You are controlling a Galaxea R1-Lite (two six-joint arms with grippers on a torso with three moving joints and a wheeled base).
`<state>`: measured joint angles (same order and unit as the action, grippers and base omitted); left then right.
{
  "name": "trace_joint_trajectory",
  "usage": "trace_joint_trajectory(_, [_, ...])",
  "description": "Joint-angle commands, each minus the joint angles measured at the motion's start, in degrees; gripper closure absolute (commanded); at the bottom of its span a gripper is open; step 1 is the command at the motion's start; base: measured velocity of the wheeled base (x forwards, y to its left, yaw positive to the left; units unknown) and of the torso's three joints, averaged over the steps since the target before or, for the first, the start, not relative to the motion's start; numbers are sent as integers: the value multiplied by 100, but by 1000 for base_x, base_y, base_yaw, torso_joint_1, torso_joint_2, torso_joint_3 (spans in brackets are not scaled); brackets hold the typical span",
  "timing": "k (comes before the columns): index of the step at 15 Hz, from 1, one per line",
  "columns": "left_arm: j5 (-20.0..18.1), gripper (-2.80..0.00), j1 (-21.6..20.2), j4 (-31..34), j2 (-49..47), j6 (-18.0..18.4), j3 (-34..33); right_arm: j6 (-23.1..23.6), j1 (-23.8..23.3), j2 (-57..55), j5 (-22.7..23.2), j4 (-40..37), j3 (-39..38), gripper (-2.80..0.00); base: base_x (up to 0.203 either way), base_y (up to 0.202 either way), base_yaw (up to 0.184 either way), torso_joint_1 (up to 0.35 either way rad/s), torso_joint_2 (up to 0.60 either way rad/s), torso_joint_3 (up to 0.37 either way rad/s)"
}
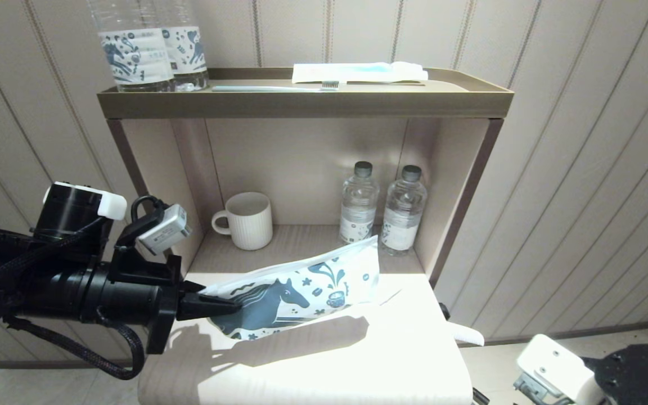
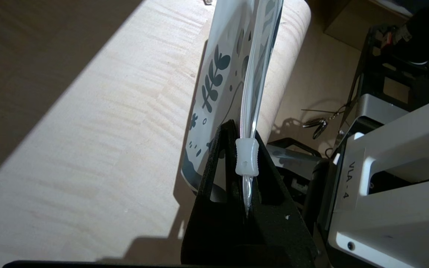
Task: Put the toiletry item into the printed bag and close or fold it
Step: Pick up the comb
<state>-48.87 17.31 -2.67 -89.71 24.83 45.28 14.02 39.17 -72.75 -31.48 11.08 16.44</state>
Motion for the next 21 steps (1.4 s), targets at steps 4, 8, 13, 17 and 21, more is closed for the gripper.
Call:
trace_joint_trajectory(4, [-35,0,0,-5,15,13,-10,228,186,-1073,-653,1638,-438,-280,0,0,0,0,0,0])
trace_joint_trajectory(8, [-35,0,0,-5,33,22,-17,375,326,-1100,-784,1654,-440,-280,0,0,0,0,0,0])
trace_joint_trajectory(13, [-35,0,0,-5,15,22,-19,1014,127,-1066,-909,1652,-324,-280,0,0,0,0,0,0])
trace_joint_trajectory(17, [-35,0,0,-14,6,22,-19,1632,62,-1128,-986,1620,-92,-280,0,0,0,0,0,0])
trace_joint_trajectory(21, [-35,0,0,-10,-3,22,-19,1856,-58,-1360,-1045,1608,20,-280,0,0,0,0,0,0])
